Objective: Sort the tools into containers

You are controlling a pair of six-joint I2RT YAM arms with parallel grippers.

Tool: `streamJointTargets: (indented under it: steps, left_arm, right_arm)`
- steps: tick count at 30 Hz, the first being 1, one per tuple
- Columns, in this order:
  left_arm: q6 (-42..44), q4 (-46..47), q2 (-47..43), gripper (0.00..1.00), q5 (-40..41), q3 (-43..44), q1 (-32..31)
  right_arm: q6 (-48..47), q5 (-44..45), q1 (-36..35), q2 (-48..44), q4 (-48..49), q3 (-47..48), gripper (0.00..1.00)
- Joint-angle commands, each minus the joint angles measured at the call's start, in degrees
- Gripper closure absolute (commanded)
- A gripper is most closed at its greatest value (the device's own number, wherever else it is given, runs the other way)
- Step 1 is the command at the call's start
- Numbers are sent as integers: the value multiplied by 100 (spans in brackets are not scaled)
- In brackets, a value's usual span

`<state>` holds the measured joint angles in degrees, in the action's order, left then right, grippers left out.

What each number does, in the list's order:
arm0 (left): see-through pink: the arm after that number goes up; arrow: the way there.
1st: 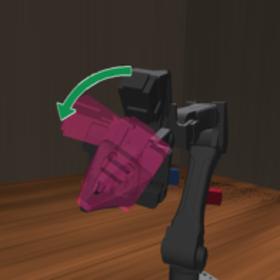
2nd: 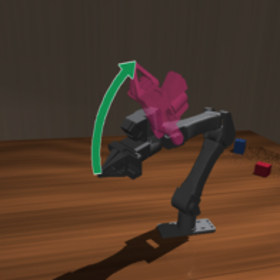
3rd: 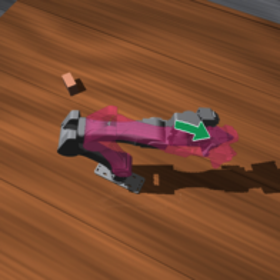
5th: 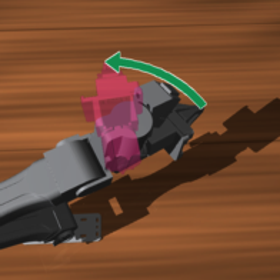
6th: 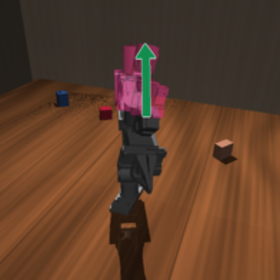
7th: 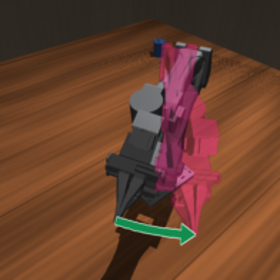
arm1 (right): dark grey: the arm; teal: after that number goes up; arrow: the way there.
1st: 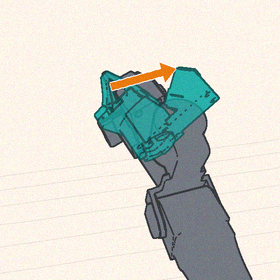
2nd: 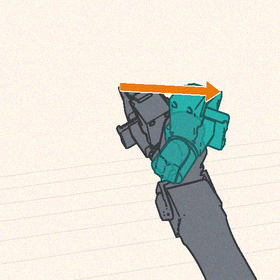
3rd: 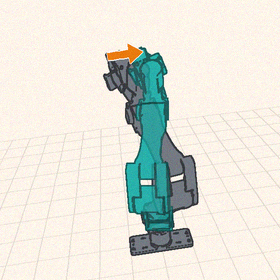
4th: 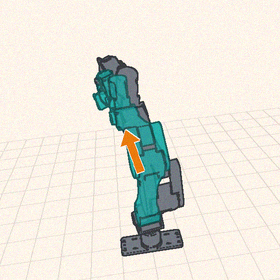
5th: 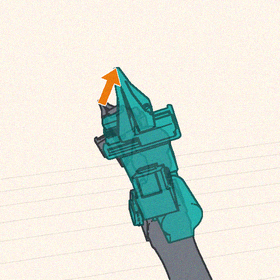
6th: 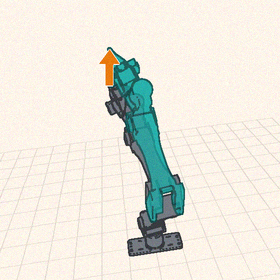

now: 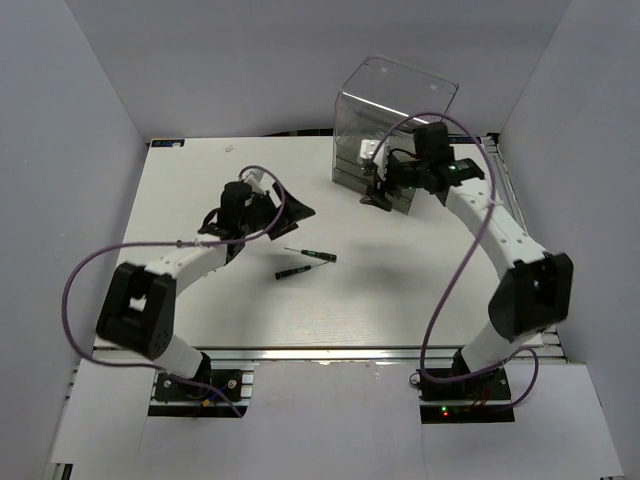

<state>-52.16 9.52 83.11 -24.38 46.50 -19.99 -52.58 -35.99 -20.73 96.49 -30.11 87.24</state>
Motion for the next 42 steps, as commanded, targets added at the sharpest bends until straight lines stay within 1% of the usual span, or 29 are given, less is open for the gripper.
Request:
streamJointTargets:
  steps: [1, 2, 3, 4, 5, 6, 8, 9, 13, 16, 20, 27, 32, 36, 37, 42]
  left_arm:
    - [-232, 463, 757, 12, -313, 1015, -285]
    - [-268, 481, 1264, 13, -330, 1228, -330]
    - [-355, 507, 1513, 15, -348, 1447, -400]
    - [-495, 533, 1767, 17, -418, 1676, -453]
    - [-532, 560, 2022, 19, -444, 2139, -558]
    - [-715, 569, 2486, 22, -462, 2361, -611]
    - [-839, 604, 2928, 26, -480, 2957, -708]
    - [-961, 621, 3313, 30, -489, 3135, -743]
    - [-1348, 753, 4044, 43, -454, 3795, -779]
    - [-1577, 990, 4466, 48, -366, 4164, -779]
    - [-1859, 1113, 4968, 51, -392, 4665, -779]
    - [-2351, 1228, 5672, 52, -330, 5439, -779]
    - [-2518, 1237, 6085, 58, -225, 6062, -814]
    - [-2658, 1237, 6340, 63, -137, 6318, -814]
    - [-2659, 1237, 6392, 64, -111, 6336, -814]
    - [-2720, 1245, 6428, 73, -14, 6336, -814]
  right_arm:
    - [52, -1479, 358, -630, 206, -400, 29]
    - [185, -1568, 455, -762, 259, -540, 32]
    - [334, -1648, 560, -806, 356, -602, 41]
    - [475, -1822, 770, -868, 400, -655, 46]
    - [781, -1885, 877, -982, 461, -804, 54]
    - [915, -1964, 991, -1052, 610, -892, 57]
    - [1213, -2079, 1272, -1280, 760, -1086, 60]
    - [1276, -2114, 1352, -1351, 813, -1287, 60]
    - [1504, -2158, 1712, -1650, 1059, -1700, 60]
    - [1671, -2211, 1896, -1809, 1252, -1964, 60]
    - [1768, -2264, 2003, -1940, 1455, -2194, 60]
    - [1909, -2272, 2012, -2029, 1631, -2440, 60]
    - [1997, -2299, 2003, -2029, 1701, -2493, 60]
    - [2050, -2325, 2029, -2037, 1745, -2519, 60]
    - [2058, -2325, 2177, -2046, 1745, -2528, 60]
    - [2094, -2325, 2231, -2055, 1772, -2572, 60]
